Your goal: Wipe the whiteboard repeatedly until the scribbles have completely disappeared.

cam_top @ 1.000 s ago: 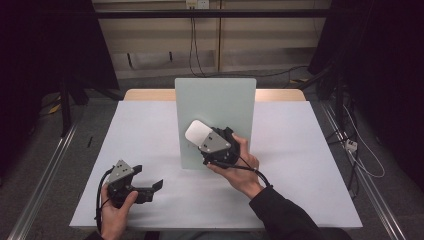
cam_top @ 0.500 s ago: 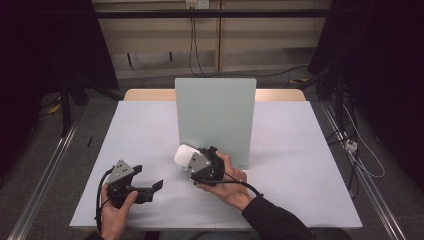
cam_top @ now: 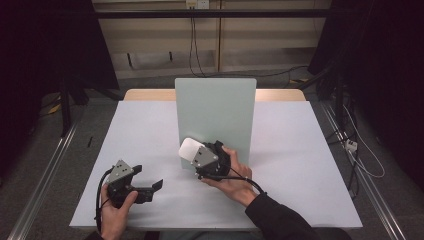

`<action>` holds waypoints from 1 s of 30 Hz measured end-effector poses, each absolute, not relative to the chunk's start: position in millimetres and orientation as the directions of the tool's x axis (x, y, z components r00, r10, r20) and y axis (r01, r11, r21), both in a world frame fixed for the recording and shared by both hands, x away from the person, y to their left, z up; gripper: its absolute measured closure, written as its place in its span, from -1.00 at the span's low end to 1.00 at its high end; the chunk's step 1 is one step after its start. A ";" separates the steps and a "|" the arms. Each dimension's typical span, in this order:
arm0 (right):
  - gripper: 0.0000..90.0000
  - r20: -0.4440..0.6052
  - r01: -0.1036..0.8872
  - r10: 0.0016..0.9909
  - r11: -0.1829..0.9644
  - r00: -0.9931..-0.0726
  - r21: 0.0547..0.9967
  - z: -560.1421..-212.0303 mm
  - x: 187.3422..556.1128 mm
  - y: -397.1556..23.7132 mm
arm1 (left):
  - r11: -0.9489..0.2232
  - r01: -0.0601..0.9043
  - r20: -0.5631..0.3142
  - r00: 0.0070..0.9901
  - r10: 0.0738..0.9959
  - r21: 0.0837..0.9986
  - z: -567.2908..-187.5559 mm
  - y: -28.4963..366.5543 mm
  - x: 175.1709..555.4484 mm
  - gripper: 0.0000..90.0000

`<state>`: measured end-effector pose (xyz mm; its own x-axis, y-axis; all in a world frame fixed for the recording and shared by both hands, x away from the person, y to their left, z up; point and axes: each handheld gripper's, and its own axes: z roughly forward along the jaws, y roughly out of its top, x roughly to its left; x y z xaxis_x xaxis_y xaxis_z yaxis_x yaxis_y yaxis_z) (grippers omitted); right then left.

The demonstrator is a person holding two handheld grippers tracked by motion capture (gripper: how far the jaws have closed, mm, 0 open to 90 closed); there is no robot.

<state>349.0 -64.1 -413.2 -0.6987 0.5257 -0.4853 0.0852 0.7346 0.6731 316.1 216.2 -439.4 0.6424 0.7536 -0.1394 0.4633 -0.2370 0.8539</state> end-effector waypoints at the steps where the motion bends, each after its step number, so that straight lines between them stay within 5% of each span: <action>1: -0.30 -0.491 0.082 0.531 0.732 -0.690 0.676 -410.2 349.7 -66.3 | -0.237 0.463 -0.140 0.643 0.753 0.854 -439.4 216.1 316.1 -0.88; 13: -0.30 -0.503 0.074 0.628 0.665 -0.594 0.743 -364.8 365.6 -87.9 | -0.236 0.462 -0.141 0.644 0.752 0.855 -439.5 216.1 316.1 -0.88; 30: -0.30 -0.494 0.073 0.481 0.765 -0.724 0.639 -432.0 342.2 -58.3 | -0.236 0.463 -0.141 0.644 0.752 0.855 -439.5 216.0 316.0 -0.88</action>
<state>342.2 -58.3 -432.0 -0.7244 0.4812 -0.4937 0.0728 0.7655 0.6393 316.0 216.0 -439.5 0.6439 0.7520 -0.1412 0.4626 -0.2357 0.8547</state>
